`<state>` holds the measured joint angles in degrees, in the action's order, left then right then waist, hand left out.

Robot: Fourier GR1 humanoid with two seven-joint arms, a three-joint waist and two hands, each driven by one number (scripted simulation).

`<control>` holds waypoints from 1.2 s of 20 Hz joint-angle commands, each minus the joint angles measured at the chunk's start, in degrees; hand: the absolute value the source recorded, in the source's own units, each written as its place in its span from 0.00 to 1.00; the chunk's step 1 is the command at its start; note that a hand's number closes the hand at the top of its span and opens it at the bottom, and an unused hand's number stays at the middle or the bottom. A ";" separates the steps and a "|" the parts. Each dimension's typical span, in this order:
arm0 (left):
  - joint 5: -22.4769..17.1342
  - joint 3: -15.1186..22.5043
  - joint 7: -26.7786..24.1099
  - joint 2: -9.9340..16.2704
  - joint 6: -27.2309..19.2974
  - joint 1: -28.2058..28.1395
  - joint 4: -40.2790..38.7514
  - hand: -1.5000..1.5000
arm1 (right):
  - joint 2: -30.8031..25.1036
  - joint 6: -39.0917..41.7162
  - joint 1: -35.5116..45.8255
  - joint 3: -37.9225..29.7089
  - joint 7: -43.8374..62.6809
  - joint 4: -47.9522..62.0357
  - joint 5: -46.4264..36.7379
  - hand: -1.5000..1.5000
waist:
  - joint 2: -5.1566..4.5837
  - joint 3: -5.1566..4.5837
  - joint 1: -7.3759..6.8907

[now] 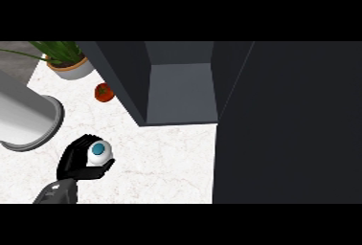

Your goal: Pick up the bottled water, place it into the cabinet and close the cabinet

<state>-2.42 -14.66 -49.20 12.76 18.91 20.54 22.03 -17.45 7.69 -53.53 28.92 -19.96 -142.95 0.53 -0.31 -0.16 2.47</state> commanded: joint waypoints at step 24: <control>-10.02 24.37 7.35 -12.73 -22.42 2.66 20.20 1.00 | -6.04 -3.30 -5.73 -2.96 -3.77 -5.65 1.40 0.00 | 0.71 0.15 -1.19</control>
<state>-6.35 4.54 -46.91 0.37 0.60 21.19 37.10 -22.63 4.62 -58.27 27.43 -25.00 -143.12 0.59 0.40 -0.01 1.08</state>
